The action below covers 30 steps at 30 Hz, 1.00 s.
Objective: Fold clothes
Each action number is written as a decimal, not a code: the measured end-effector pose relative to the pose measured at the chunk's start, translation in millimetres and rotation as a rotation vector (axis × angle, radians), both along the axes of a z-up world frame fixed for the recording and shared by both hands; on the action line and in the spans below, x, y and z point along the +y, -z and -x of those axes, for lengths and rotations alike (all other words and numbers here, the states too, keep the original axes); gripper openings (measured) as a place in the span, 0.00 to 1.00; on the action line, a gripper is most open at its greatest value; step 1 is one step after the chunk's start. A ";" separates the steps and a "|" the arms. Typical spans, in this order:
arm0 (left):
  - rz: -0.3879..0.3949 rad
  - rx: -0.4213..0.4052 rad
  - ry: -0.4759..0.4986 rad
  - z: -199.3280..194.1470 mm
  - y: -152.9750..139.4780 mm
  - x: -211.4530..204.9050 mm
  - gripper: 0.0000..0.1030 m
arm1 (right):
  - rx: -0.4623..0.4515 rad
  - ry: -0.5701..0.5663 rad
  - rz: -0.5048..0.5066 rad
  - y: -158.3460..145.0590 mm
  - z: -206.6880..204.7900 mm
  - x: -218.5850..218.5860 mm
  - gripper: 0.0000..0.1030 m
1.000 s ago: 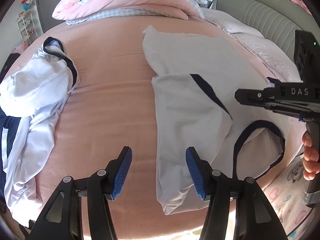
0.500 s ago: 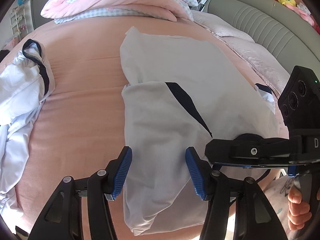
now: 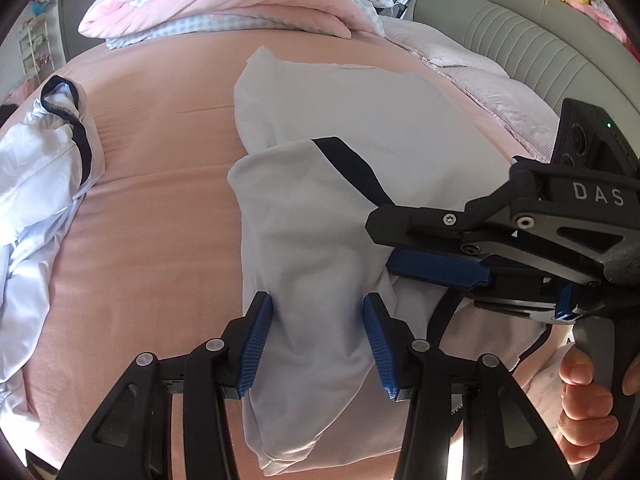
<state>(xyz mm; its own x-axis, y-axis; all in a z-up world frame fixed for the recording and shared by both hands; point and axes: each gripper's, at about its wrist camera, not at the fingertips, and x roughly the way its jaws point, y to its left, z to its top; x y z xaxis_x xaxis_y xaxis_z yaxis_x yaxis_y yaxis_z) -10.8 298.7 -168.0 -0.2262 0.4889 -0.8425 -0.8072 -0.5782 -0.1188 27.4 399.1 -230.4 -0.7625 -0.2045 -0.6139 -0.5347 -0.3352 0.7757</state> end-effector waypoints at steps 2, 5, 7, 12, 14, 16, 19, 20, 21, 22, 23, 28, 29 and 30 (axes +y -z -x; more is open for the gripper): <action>0.006 0.013 0.005 -1.7 2.0 0.4 0.43 | -0.009 0.020 -0.024 -1.1 -3.2 3.8 0.16; 0.008 0.011 0.003 -1.1 3.9 -2.2 0.43 | -0.037 0.045 -0.058 -2.3 -7.3 8.1 0.14; 0.010 0.011 0.002 -1.1 4.6 -3.5 0.43 | -0.073 0.061 -0.097 -4.1 -10.1 9.9 0.11; 0.025 0.024 0.001 -2.8 5.2 -7.4 0.44 | -0.087 0.064 -0.137 -8.6 -22.5 15.0 0.11; 0.026 0.022 -0.002 -2.8 2.2 -8.7 0.44 | -0.058 0.050 -0.144 -14.7 -25.3 14.9 0.12; 0.024 0.017 -0.005 -2.4 -1.4 -9.7 0.44 | -0.034 0.039 -0.168 -24.2 -29.4 13.8 0.13; 0.012 0.027 -0.005 -5.0 -9.1 -7.9 0.53 | 0.000 0.030 -0.189 -38.6 -39.0 15.4 0.43; 0.001 0.038 0.002 -7.1 -14.1 -8.1 0.61 | 0.014 0.040 -0.207 -43.5 -44.8 15.7 0.57; -0.010 0.049 0.009 -9.2 -19.0 -8.4 0.70 | 0.023 0.056 -0.221 -47.8 -51.4 16.2 0.61; -0.020 0.060 0.016 -11.2 -24.0 -8.6 0.73 | 0.030 0.071 -0.234 -52.1 -58.1 16.8 0.61; -0.027 0.071 0.025 -13.6 -28.4 -8.4 0.77 | 0.038 0.087 -0.247 -56.3 -64.7 17.3 0.61; -0.036 0.126 0.091 -30.4 -49.5 -5.3 0.77 | 0.038 0.165 -0.268 -70.1 -97.0 18.2 0.61; -0.038 0.138 0.107 -34.9 -53.1 -3.7 0.78 | 0.039 0.178 -0.273 -73.0 -103.8 17.6 0.62; -0.040 0.149 0.125 -40.2 -56.2 -1.9 0.78 | 0.037 0.192 -0.284 -76.5 -110.4 17.3 0.62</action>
